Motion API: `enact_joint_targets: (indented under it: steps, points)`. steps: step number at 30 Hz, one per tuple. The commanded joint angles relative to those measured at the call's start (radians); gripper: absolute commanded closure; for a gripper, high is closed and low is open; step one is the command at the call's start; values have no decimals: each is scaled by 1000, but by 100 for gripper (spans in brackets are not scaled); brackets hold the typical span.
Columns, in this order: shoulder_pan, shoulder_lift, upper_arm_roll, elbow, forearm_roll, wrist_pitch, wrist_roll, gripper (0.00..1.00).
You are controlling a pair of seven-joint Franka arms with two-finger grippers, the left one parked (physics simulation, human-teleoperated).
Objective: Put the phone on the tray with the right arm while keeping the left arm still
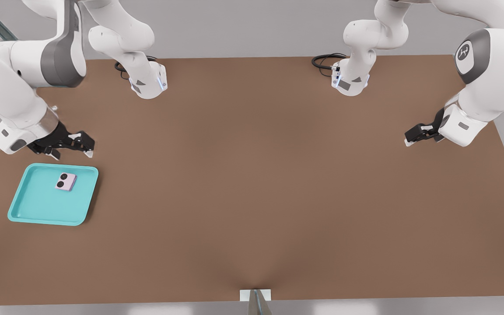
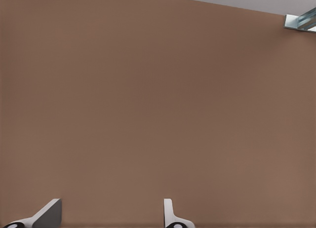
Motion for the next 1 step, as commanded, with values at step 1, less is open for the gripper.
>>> enact_joint_targets:
  steps: [1]
  points:
    - [15,-8,1,-2,1,-28,71,0]
